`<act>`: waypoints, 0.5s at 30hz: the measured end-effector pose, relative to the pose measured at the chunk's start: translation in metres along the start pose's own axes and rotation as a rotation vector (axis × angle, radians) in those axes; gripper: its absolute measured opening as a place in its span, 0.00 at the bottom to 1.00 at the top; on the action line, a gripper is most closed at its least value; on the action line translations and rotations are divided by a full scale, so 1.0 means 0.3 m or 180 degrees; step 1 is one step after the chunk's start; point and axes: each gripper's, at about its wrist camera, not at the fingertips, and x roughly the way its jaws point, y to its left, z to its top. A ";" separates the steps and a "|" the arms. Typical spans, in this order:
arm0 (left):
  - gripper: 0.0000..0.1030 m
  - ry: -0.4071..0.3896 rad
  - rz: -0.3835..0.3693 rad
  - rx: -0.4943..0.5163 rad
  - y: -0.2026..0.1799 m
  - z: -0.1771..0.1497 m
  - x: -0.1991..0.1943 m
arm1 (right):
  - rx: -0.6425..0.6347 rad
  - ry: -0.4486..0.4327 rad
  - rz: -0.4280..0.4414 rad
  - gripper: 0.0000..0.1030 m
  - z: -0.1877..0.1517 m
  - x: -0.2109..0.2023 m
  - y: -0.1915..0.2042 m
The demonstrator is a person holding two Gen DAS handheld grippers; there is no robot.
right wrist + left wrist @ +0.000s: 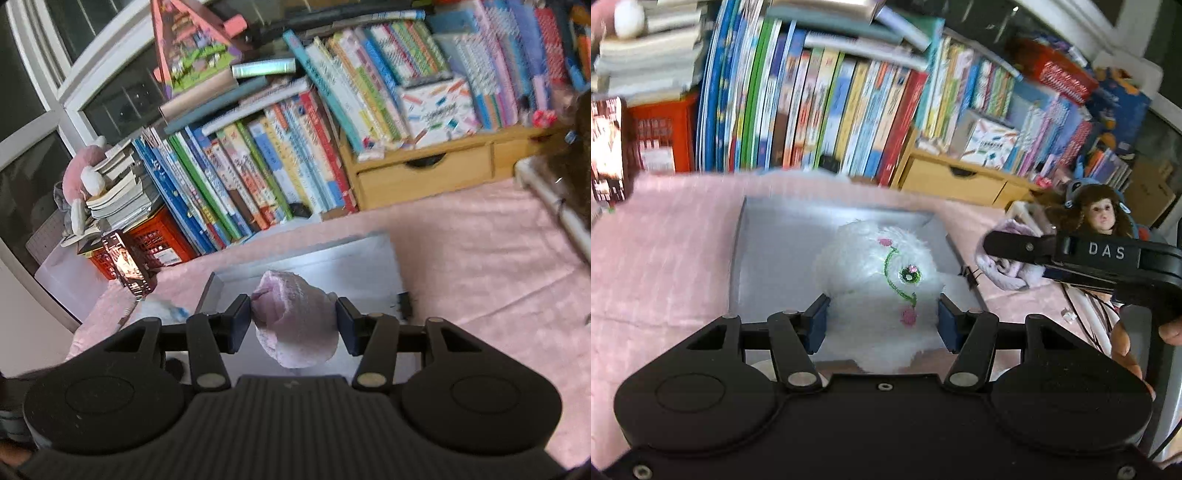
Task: Organize soft objects
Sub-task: 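Carry the plush cat with the left gripper while the right gripper carries the pink cloth into the white box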
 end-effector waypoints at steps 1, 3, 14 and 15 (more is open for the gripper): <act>0.54 0.0044 0.0006 -0.0031 0.010 -0.003 0.017 | 0.0035 0.0034 0.0007 0.53 0.005 0.021 0.000; 0.54 0.0158 0.0031 -0.0095 0.031 0.007 0.061 | 0.0096 0.0093 0.0022 0.53 0.013 0.066 0.004; 0.55 0.0664 0.0328 -0.0286 0.096 0.100 0.266 | 0.0034 0.0314 -0.0164 0.54 0.025 0.275 0.032; 0.55 0.0715 0.0316 -0.0325 0.100 0.103 0.281 | 0.0019 0.0333 -0.0203 0.54 0.027 0.286 0.032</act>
